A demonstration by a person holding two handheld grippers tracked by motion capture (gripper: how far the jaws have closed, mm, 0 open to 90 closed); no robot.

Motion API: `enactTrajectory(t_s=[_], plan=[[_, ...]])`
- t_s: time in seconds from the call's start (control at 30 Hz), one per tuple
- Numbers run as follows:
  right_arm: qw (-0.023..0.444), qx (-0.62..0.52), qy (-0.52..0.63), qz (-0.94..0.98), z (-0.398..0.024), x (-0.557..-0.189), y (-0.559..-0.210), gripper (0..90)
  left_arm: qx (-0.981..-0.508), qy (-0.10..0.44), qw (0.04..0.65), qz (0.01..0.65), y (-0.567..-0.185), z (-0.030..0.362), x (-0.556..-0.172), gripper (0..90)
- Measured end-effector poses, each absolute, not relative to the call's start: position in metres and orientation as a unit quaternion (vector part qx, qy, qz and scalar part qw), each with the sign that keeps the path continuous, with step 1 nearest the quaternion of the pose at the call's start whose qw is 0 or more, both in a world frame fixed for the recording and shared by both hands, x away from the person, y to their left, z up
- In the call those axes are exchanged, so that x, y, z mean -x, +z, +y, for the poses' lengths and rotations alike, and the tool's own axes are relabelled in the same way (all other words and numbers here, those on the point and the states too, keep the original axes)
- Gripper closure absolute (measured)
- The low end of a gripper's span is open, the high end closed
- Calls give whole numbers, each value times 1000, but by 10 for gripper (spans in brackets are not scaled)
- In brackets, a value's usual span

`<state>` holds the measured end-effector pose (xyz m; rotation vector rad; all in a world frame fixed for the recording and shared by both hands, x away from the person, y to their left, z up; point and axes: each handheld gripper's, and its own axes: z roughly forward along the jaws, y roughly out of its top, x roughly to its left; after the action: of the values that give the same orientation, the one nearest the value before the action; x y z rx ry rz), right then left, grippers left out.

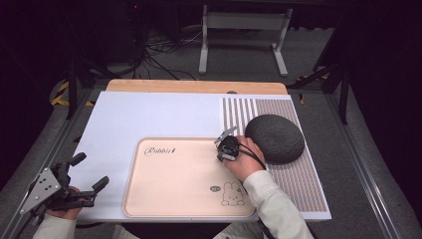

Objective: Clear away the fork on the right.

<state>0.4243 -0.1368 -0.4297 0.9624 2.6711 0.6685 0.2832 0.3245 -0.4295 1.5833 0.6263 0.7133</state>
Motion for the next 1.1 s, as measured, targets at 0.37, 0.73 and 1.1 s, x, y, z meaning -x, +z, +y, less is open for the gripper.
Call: enactTrajectory(t_s=[0.37,0.73,1.1], plan=[[116,-366,222,896,-151,-427,-429,900,-684,309,602,273,-430,325,-283,7],[124,-397,211,885,-161,-426,-428,900,-684,309,602,273,-430,325,-283,7],[124,-422,209,873,-173,-425,-427,900,-684,310,601,273,-430,325,-283,7]])
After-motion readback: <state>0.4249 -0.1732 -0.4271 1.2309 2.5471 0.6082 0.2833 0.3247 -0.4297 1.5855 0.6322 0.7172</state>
